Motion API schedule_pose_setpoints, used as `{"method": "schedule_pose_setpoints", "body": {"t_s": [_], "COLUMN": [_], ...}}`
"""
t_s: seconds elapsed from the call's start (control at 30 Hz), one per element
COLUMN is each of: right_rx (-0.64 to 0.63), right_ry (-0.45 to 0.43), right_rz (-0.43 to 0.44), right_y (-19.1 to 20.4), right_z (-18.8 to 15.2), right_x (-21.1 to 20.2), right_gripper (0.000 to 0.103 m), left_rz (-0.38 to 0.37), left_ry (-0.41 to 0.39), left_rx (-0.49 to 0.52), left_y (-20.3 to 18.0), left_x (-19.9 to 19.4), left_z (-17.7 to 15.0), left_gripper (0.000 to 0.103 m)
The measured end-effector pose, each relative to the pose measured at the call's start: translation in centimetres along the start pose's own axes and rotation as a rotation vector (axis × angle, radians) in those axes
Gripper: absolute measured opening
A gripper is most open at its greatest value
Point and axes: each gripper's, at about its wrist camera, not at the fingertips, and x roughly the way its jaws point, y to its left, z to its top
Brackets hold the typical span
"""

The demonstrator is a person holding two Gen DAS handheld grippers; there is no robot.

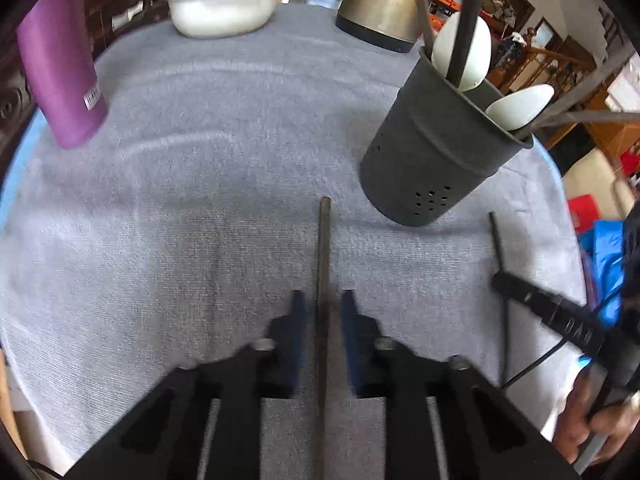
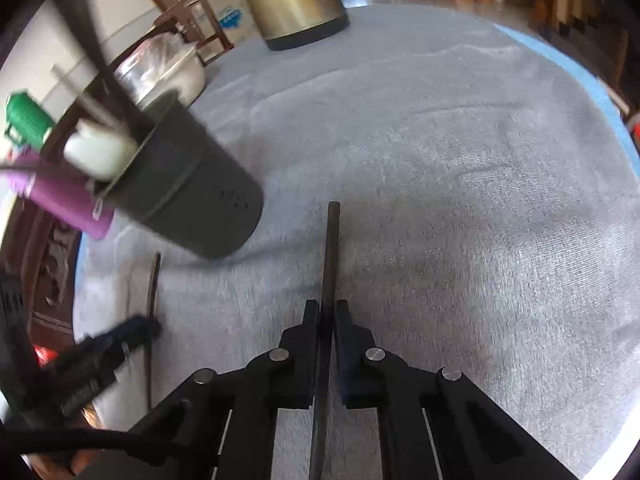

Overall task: Organize utensils
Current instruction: 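Lower the left gripper onto a dark chopstick and close on it, then lift the held dark chopsticks above the grey cup with both grippers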

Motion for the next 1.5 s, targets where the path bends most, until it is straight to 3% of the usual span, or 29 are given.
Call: {"method": "schedule_pose_setpoints", "body": {"t_s": [0.2, 0.33, 0.4, 0.47, 0.5, 0.57, 0.7, 0.8, 0.93, 1.07, 1.17, 1.5], "right_rx": [-0.075, -0.101, -0.096, -0.078, -0.068, -0.064, -0.076, -0.111, -0.173, -0.15, -0.141, -0.181], "right_ry": [0.054, 0.081, 0.097, 0.107, 0.11, 0.108, 0.072, 0.048, 0.029, 0.022, -0.01, -0.249], "right_rz": [0.079, 0.074, 0.055, 0.043, 0.03, 0.006, -0.02, -0.05, -0.096, -0.054, -0.005, 0.159], "right_y": [1.1, 1.5, 1.6, 1.8, 1.9, 2.1, 2.6, 3.7, 4.4, 4.0, 3.5, 5.2], "right_z": [-3.1, -4.0, -3.6, -2.8, -2.3, -1.5, -0.7, -0.4, -0.6, -0.9, -1.0, -0.8], "right_x": [-1.0, -1.6, -1.8, -1.0, -0.8, -0.5, -0.1, 0.4, 0.5, -0.3, -2.0, -10.1], "right_gripper": [0.008, 0.01, 0.011, 0.014, 0.019, 0.024, 0.024, 0.023, 0.008, 0.007, 0.007, 0.007], "left_rz": [-0.024, -0.033, -0.032, -0.01, -0.006, 0.011, 0.028, 0.031, 0.052, 0.008, -0.014, -0.073], "left_ry": [0.006, 0.026, 0.035, 0.03, 0.021, 0.003, -0.011, 0.006, -0.011, -0.024, -0.076, -0.324], "left_rx": [-0.007, -0.022, -0.025, -0.018, -0.014, -0.007, 0.011, 0.03, 0.069, 0.051, 0.062, 0.144], "left_y": [0.0, 0.3, 0.4, 0.7, 0.6, 0.5, 0.1, -0.8, -1.6, -1.2, 0.0, -2.9], "left_x": [-0.8, -1.1, -0.9, -1.1, -1.2, -1.1, -0.2, 1.2, 1.9, 1.1, -1.9, -13.2], "left_z": [-2.6, -3.3, -2.7, -1.7, -1.3, -0.4, 1.2, 2.0, 2.4, 2.0, 1.1, 0.5], "left_gripper": [0.007, 0.008, 0.012, 0.041, 0.047, 0.05, 0.05, 0.029, 0.007, 0.006, 0.006, 0.005]}}
